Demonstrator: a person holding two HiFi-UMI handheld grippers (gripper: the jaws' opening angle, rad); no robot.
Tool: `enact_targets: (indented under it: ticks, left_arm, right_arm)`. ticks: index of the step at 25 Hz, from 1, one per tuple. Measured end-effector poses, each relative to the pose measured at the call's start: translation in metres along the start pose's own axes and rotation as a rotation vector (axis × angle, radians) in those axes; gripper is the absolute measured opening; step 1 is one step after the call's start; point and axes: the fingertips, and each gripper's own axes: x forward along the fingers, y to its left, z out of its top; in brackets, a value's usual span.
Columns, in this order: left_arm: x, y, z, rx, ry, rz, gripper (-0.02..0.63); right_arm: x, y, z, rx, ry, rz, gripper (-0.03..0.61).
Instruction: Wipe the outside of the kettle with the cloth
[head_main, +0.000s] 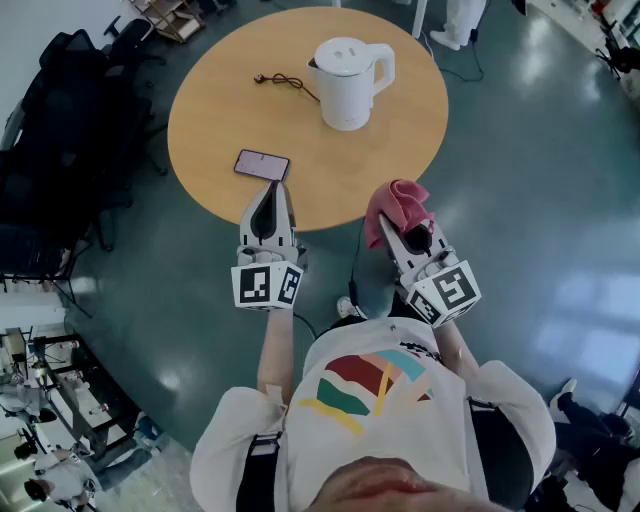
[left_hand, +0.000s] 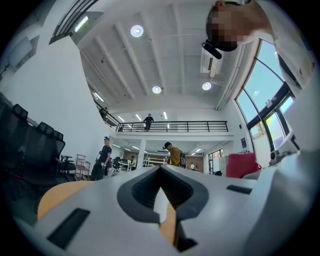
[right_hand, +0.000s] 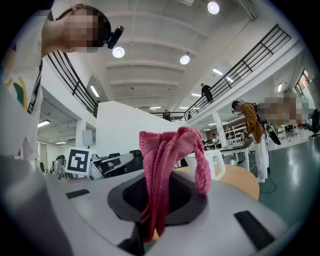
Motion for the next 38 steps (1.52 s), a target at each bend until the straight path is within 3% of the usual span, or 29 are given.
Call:
enact_targets:
  ticks: [5, 8, 13, 16, 18, 20, 23, 28, 32, 35, 38]
  left_arm:
    - [0.060, 0.004, -0.002, 0.027, -0.021, -0.004, 0.040]
    - [0.092, -0.003, -0.014, 0.062, 0.008, -0.066, 0.040]
    - [0.156, 0.007, -0.018, 0.083, 0.010, -0.070, 0.040]
    - [0.193, 0.009, -0.016, 0.136, 0.016, -0.097, 0.040]
    - [0.212, 0.016, -0.018, 0.174, 0.008, -0.098, 0.041]
    - [0.225, 0.027, -0.018, 0.199, 0.001, -0.095, 0.041]
    - [0.247, 0.049, -0.029, 0.201, 0.035, -0.111, 0.043]
    - [0.291, 0.090, -0.055, 0.033, 0.120, -0.137, 0.043]
    - [0.312, 0.089, -0.064, 0.119, 0.151, -0.207, 0.043]
    - [0.331, 0.090, -0.082, 0.097, 0.184, -0.282, 0.043]
    - [0.343, 0.096, -0.096, 0.092, 0.200, -0.306, 0.043]
  right_arm:
    - [0.046, -0.049, 0.016, -0.050, -0.025, 0.023, 0.038]
    - [0.080, -0.085, 0.020, -0.023, -0.042, 0.053, 0.039]
    - [0.137, -0.137, 0.038, -0.006, -0.060, 0.083, 0.038]
    - [0.166, -0.154, 0.043, -0.064, -0.055, 0.097, 0.038]
    - [0.186, -0.161, 0.042, -0.163, -0.069, 0.083, 0.038]
    - [0.204, -0.162, 0.042, -0.244, -0.094, 0.051, 0.038]
    - [0.230, -0.165, 0.024, -0.256, -0.042, -0.046, 0.038]
    - [0.274, -0.156, -0.011, -0.378, 0.046, -0.176, 0.038]
    - [0.300, -0.149, -0.028, -0.400, 0.076, -0.261, 0.038]
    - [0.323, -0.157, -0.041, -0.408, 0.089, -0.319, 0.038]
    - [0.338, -0.166, -0.048, -0.427, 0.093, -0.368, 0.038]
